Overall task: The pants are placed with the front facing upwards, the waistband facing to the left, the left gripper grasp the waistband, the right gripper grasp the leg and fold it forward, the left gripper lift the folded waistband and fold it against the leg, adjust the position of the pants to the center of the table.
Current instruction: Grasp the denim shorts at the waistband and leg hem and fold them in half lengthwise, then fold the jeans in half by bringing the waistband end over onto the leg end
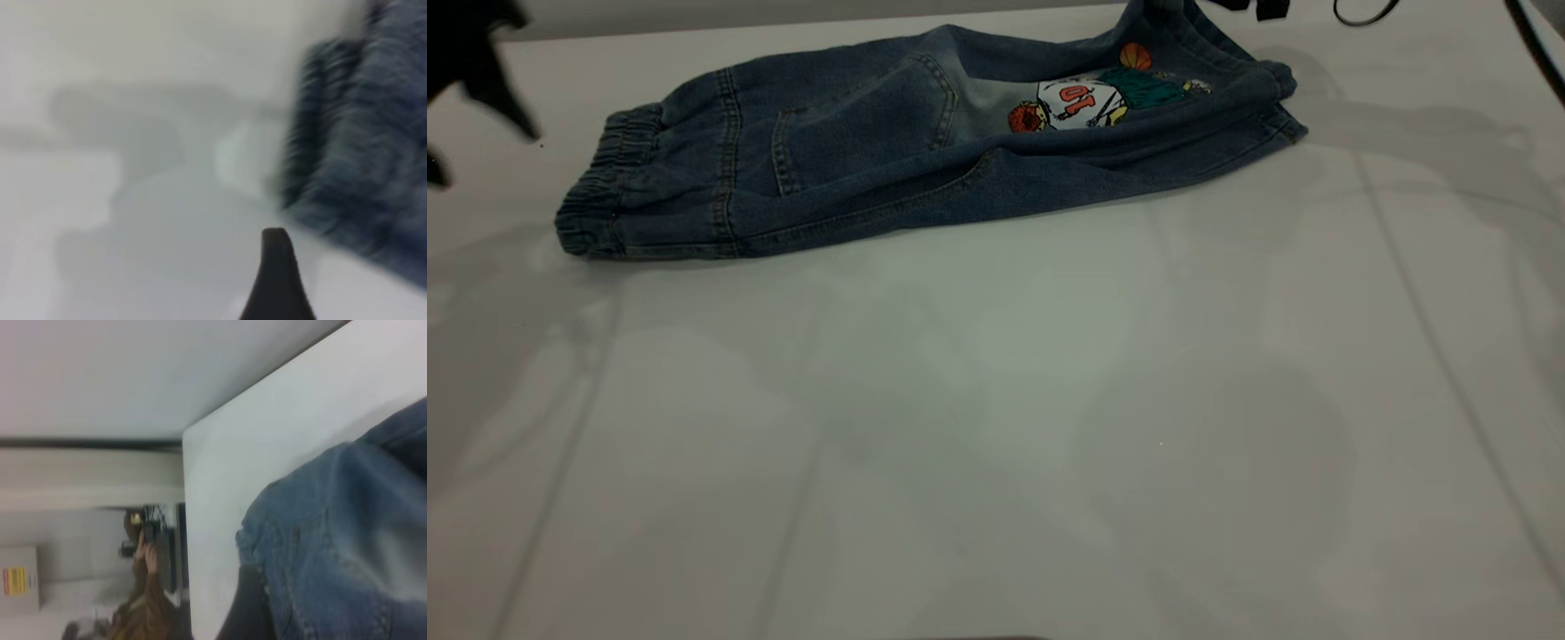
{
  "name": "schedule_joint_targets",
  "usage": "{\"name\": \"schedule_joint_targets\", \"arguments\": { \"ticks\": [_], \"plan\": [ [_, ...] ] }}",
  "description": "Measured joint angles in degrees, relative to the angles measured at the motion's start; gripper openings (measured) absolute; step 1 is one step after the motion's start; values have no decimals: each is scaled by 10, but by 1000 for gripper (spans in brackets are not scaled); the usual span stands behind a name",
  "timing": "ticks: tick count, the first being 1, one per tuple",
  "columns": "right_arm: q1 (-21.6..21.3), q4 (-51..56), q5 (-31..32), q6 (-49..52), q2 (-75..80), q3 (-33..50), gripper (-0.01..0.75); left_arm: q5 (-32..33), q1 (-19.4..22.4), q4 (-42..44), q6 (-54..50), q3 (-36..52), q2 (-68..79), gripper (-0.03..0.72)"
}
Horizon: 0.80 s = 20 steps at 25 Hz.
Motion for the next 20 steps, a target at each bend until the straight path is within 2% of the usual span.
{"name": "schedule_joint_targets", "arguments": {
  "ticks": [3, 6, 9, 11, 15, 18, 20],
  "plan": [
    [2, -15, 10, -1, -2, 0, 536, 47, 30, 0, 23, 0, 6, 480],
    [2, -31, 11, -1, -1, 0, 536, 52, 47, -9, 37, -1, 18, 480],
    [2, -34, 11, -1, -1, 0, 538, 66, 57, -58, 81, -18, 35, 480],
    [2, -35, 11, -1, -1, 0, 537, 86, 59, -116, 144, -34, 46, 480],
    [2, -36, 11, -6, -1, 0, 537, 128, 60, -295, 304, -57, 62, 480],
    [2, -36, 11, -8, -1, 0, 537, 156, 76, -431, 415, -61, 73, 480],
    [2, -37, 11, -9, -1, 0, 537, 172, 88, -487, 463, -61, 81, 480]
  ]
}}
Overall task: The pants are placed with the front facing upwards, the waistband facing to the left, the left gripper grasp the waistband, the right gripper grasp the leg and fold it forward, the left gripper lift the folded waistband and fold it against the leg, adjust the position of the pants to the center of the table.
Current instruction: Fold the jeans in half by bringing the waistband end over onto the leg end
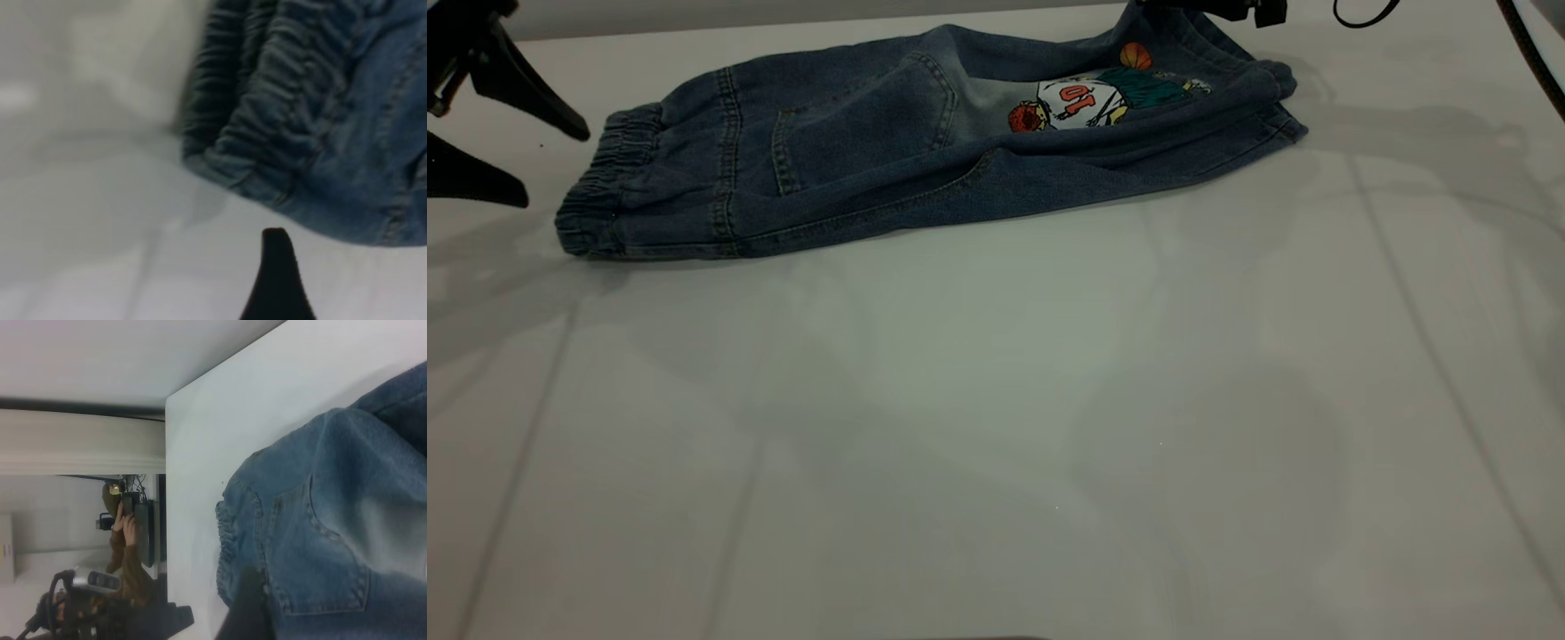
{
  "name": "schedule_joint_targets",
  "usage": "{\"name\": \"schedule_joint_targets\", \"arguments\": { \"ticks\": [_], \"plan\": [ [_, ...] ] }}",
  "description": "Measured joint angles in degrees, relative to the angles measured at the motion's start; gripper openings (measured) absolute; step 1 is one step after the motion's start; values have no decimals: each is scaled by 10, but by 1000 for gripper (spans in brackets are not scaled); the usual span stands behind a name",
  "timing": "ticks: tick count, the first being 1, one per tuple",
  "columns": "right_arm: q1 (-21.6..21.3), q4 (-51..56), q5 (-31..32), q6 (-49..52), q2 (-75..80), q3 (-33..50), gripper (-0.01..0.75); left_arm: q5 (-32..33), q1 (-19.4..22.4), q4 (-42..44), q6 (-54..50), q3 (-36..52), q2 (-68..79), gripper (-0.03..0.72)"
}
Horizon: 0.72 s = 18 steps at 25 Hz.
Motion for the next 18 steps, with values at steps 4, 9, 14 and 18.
{"name": "schedule_joint_targets", "arguments": {
  "ticks": [4, 9, 14, 18],
  "plan": [
    [0, 0, 0, -1, 0, 0, 537, 12, 10, -26, 63, -1, 4, 480],
    [0, 0, 0, -2, 0, 0, 537, 25, 10, -28, 87, -2, 5, 506],
    [0, 0, 0, -4, 0, 0, 537, 31, 10, -30, 70, -2, 24, 605],
    [0, 0, 0, -6, 0, 0, 537, 31, 10, -30, 50, -2, 49, 605]
  ]
}}
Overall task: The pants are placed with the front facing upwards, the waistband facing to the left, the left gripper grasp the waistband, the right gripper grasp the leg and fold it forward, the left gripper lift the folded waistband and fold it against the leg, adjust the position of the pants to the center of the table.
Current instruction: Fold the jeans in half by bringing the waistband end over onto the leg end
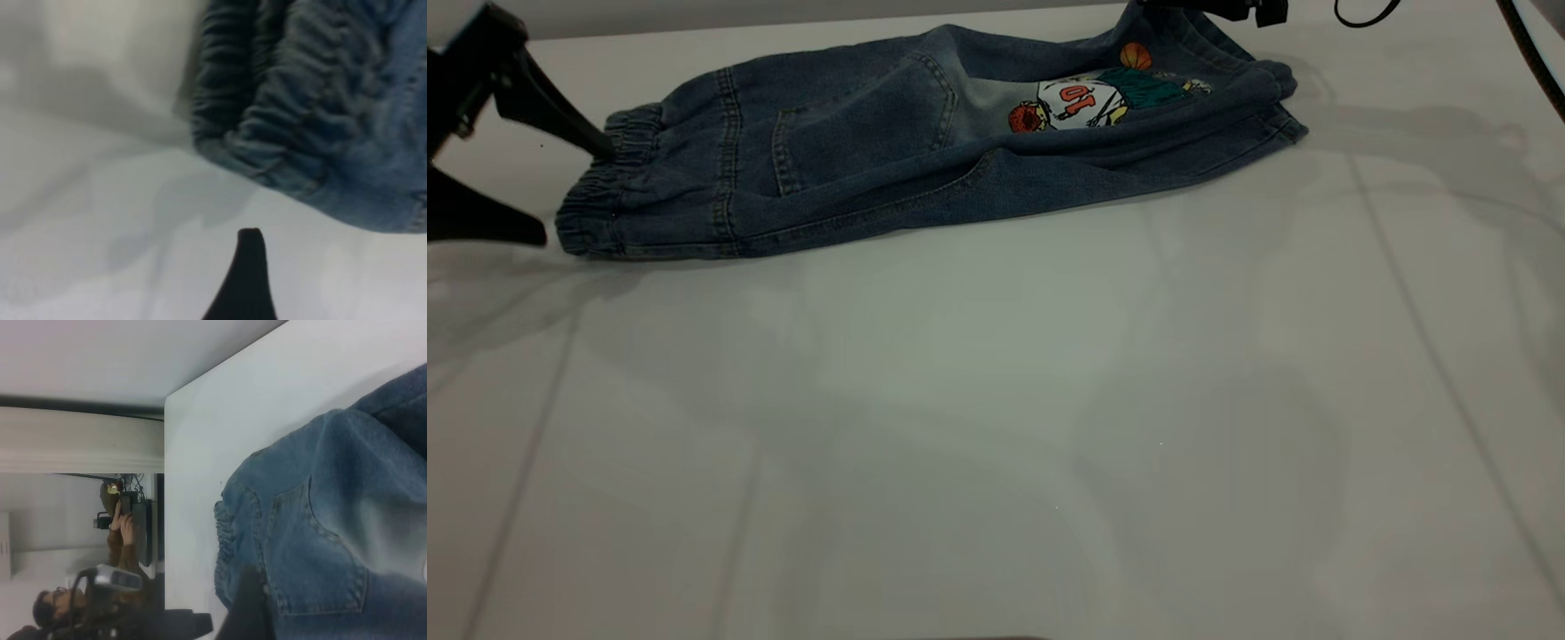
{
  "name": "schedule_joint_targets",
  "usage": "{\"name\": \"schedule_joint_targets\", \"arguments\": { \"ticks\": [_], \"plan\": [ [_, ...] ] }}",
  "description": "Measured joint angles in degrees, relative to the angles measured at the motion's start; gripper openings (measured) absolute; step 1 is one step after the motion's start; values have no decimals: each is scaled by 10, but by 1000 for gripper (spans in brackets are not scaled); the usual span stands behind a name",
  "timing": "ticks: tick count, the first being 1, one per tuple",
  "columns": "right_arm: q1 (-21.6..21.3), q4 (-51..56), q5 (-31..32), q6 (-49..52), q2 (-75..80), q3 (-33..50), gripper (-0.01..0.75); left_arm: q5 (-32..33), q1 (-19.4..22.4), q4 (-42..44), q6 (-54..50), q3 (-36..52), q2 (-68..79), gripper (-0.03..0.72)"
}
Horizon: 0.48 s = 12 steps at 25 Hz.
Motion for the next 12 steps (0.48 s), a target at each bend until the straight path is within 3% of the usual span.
{"name": "schedule_joint_targets", "arguments": {
  "ticks": [6, 12],
  "plan": [
    [0, -3, 0, 0, 0, 0, 537, -36, 0, -21, -4, -1, 18, 593],
    [0, -5, 0, -1, 0, 0, 537, -53, -1, -93, 34, -1, 63, 592]
  ]
}}
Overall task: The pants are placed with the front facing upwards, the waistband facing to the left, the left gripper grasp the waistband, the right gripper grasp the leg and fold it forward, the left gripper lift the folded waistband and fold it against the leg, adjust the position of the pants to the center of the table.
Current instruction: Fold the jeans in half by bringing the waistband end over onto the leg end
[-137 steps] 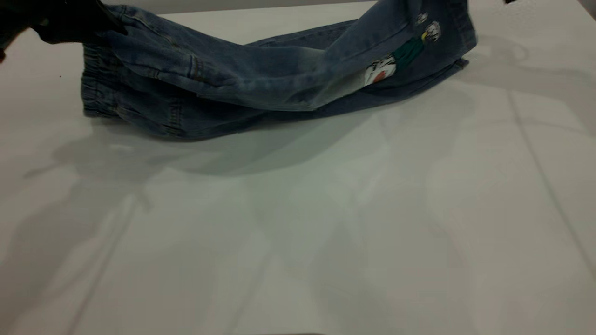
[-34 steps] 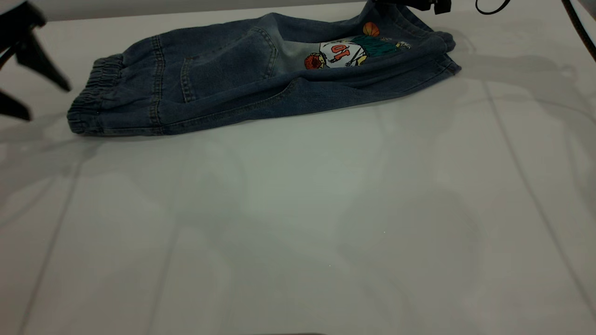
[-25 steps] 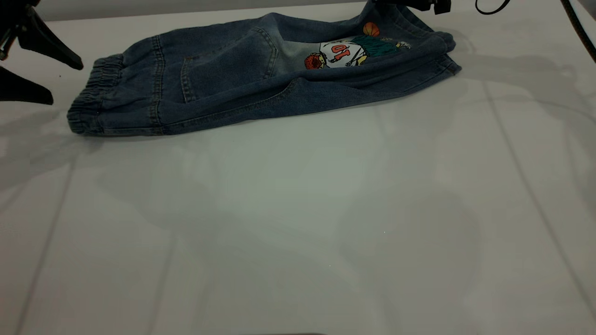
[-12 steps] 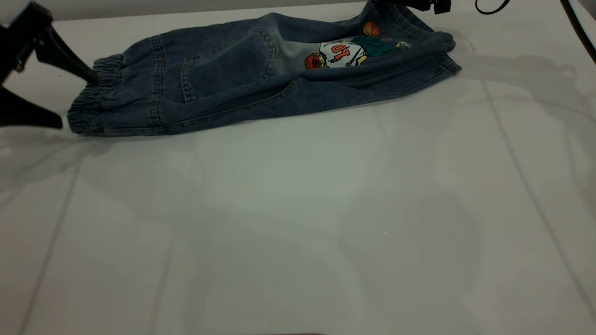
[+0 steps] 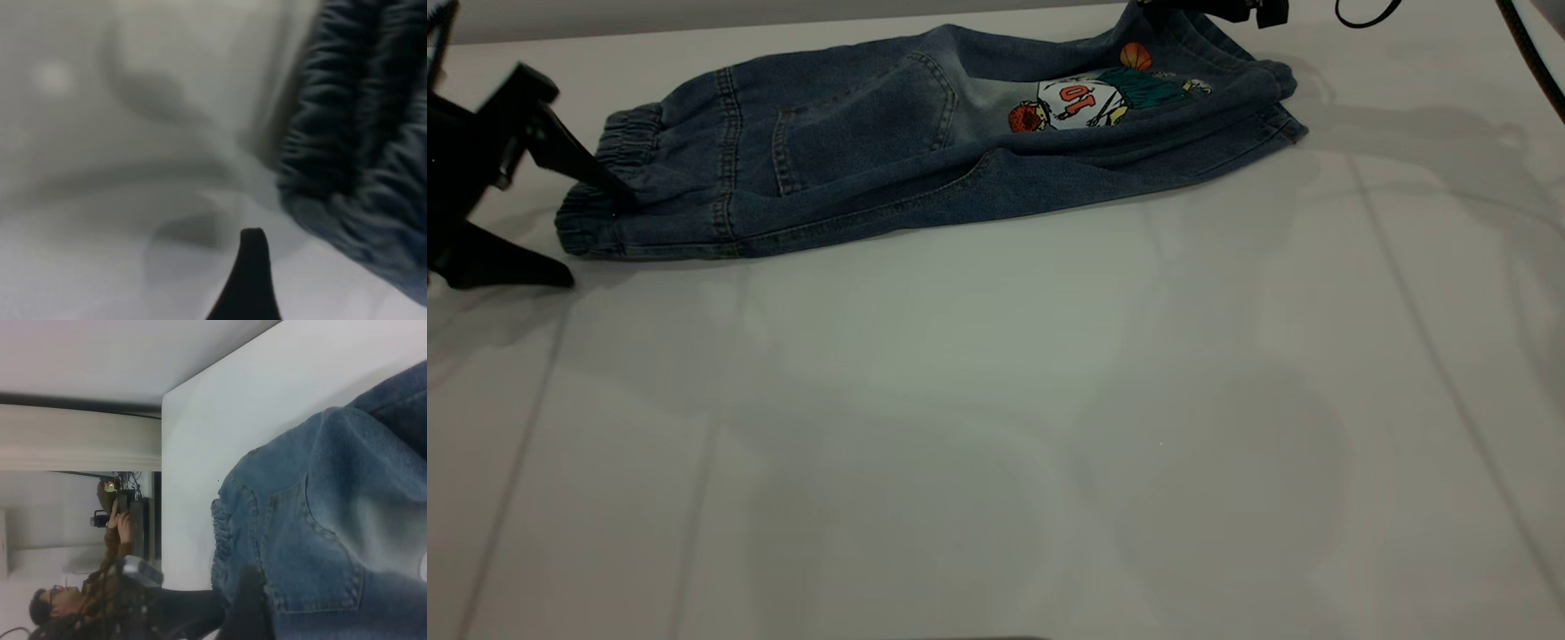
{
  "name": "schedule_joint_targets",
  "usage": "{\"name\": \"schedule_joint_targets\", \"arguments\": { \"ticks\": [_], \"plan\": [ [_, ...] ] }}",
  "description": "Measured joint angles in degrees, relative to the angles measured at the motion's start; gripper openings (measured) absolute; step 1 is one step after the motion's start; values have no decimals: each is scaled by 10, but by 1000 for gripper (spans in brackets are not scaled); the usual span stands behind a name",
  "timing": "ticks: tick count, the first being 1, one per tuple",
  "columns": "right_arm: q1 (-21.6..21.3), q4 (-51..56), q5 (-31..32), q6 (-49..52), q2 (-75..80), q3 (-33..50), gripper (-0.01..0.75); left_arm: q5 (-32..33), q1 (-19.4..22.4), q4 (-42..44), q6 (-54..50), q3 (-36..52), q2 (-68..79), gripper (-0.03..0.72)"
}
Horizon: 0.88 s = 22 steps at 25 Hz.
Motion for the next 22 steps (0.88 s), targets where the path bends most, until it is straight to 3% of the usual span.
{"name": "schedule_joint_targets", "arguments": {
  "ticks": [10, 17, 19, 22],
  "plan": [
    [0, -13, 1, -2, 0, 0, 537, 26, -4, -151, 138, -3, 27, 591],
    [0, -19, 1, -2, 0, 0, 537, -11, -4, -210, 170, -3, 29, 584],
    [0, -19, 1, -2, 0, 0, 537, -14, -4, -214, 173, -3, 33, 547],
    [0, -19, 1, -2, 0, 0, 537, -14, -4, -220, 175, -3, 40, 418]
  ]
}}
